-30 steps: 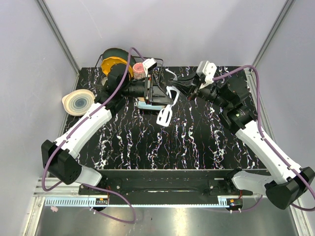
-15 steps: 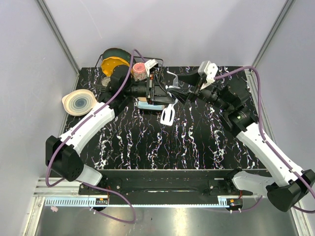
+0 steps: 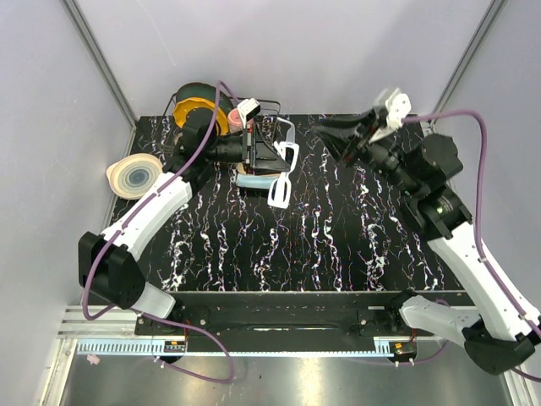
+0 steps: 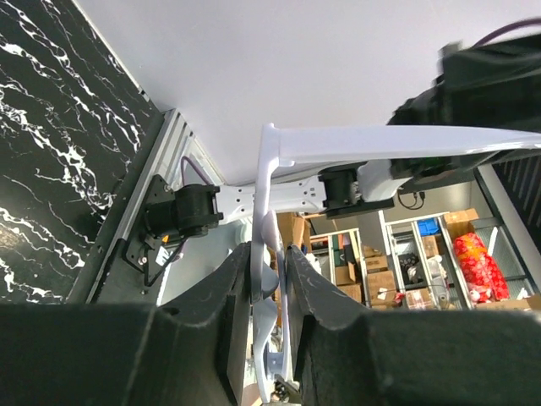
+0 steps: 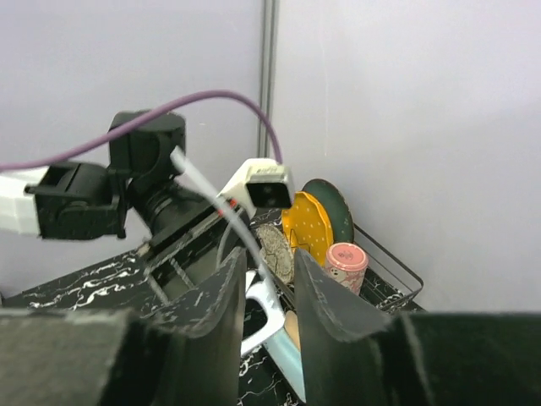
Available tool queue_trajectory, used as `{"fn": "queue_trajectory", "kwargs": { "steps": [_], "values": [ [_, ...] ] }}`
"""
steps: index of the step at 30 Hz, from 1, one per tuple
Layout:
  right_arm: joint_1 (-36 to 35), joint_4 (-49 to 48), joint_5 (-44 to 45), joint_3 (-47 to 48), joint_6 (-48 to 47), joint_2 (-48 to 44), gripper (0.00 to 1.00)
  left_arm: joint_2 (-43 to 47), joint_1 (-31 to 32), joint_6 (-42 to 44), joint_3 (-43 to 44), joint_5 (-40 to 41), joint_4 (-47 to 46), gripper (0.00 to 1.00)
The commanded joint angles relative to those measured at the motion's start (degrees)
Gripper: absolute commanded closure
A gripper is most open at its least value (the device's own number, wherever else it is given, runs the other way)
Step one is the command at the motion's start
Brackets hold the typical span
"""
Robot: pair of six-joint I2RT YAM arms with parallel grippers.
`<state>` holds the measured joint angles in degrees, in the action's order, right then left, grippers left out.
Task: Organize the sunglasses
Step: Fold the left temple of the sunglasses with the sunglasses.
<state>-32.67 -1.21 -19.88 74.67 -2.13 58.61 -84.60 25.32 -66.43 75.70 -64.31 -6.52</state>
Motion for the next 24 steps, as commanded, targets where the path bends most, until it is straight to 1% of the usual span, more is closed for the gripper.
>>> {"fn": "queue_trajectory", "kwargs": {
  "steps": [1,2,4,5,6,7,8,11,14,16,20,24],
  "values": [
    [-0.3,7.5,3.9,10.8,1.8,7.8,0.67,3.1,0.2,8.0,2.2,-1.7,6.0,0.75],
    [-0.3,8.7,1.1,15.1,3.6,11.0,0.68,3.8,0.2,9.2,2.3,-1.6,6.3,0.75],
    [-0.3,11.6,-1.6,19.2,4.2,14.0,0.69,4.4,0.2,11.7,2.2,-1.3,9.8,0.75],
    [-0.3,12.7,-4.0,22.3,4.3,16.3,0.69,4.9,0.2,12.2,2.1,-1.3,10.2,0.75],
    [-0.3,13.9,-5.8,23.2,4.1,17.1,0.69,5.1,0.2,12.4,2.0,-1.2,10.2,0.75],
    [-0.3,14.4,-8.0,23.8,4.0,17.6,0.69,5.1,0.2,12.4,1.9,-0.9,10.3,0.75],
    [-0.3,14.7,-13.6,24.0,3.8,18.1,0.68,5.2,0.1,12.4,2.0,-0.7,10.3,0.75],
    [-0.3,16.6,-22.8,23.5,4.4,18.7,0.65,4.5,0.2,12.2,2.9,-0.3,10.7,0.75],
    [-0.3,19.8,-27.7,21.7,4.9,18.5,0.66,3.9,0.0,11.3,3.6,0.4,10.5,0.75],
    [-0.3,19.4,-28.5,19.4,5.8,17.4,0.66,3.8,0.1,10.2,4.1,0.4,9.4,0.75],
    [-0.3,16.3,-26.4,11.9,6.8,13.4,0.66,3.6,0.1,8.1,4.6,0.0,7.1,0.75],
    [-0.3,15.5,-23.8,8.7,7.7,11.8,0.66,3.9,0.1,5.4,4.8,-0.7,4.6,0.75]
  ]
}}
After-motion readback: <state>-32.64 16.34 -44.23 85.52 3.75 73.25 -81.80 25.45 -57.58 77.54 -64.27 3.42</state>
